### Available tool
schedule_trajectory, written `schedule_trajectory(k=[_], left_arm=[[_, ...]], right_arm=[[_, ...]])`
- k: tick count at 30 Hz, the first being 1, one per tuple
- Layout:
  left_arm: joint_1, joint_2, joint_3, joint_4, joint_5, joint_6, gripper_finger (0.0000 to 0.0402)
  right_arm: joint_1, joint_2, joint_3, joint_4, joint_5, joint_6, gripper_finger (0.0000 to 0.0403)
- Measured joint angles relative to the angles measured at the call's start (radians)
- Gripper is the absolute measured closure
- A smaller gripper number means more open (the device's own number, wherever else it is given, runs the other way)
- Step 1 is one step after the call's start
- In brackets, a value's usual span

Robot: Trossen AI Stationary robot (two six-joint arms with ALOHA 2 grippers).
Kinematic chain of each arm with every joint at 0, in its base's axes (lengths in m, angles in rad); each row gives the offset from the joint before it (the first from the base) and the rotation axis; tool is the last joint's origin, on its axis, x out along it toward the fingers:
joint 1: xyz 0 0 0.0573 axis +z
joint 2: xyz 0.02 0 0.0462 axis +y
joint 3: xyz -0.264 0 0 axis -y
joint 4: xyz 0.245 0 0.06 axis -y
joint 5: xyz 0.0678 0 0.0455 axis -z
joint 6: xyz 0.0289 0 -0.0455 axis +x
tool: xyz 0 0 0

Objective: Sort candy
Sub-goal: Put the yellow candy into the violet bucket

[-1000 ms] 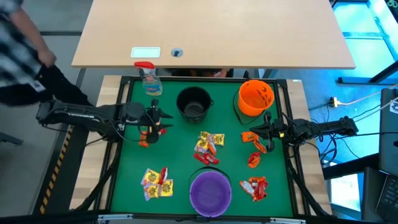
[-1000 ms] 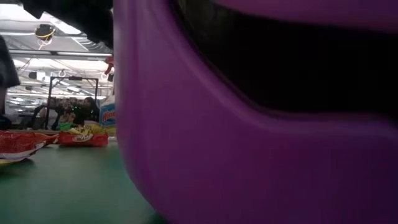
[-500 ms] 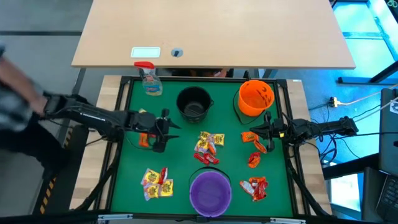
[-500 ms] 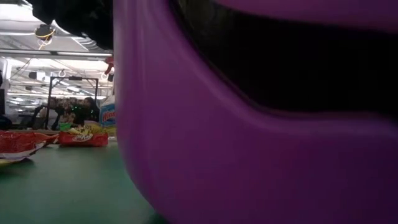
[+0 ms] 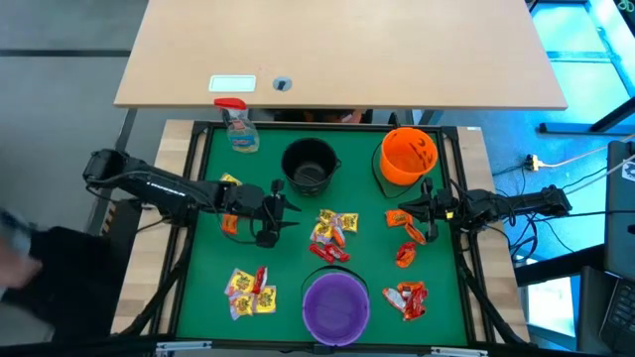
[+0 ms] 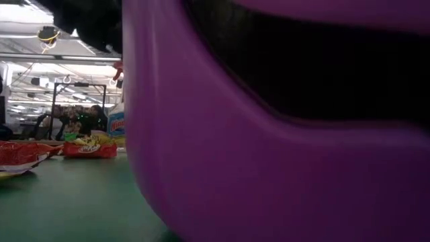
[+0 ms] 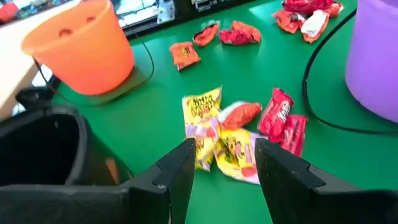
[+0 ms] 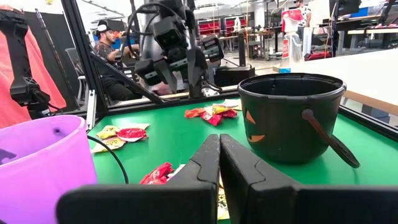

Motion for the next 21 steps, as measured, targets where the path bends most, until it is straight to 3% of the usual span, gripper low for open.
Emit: schedule_trajectory(k=[11,21], left_arm=[[0.045,0.122,0.136,-0.177,0.002,0.049,0.0244],[0.045,0.225,0.137,-0.139,0.049,0.033,0.0244]], right_arm=[[0.0,0.0,0.0,0.0,0.0,0.0,0.0391],[0.0,0.0,0.0,0.0,0.0,0.0,0.0391]])
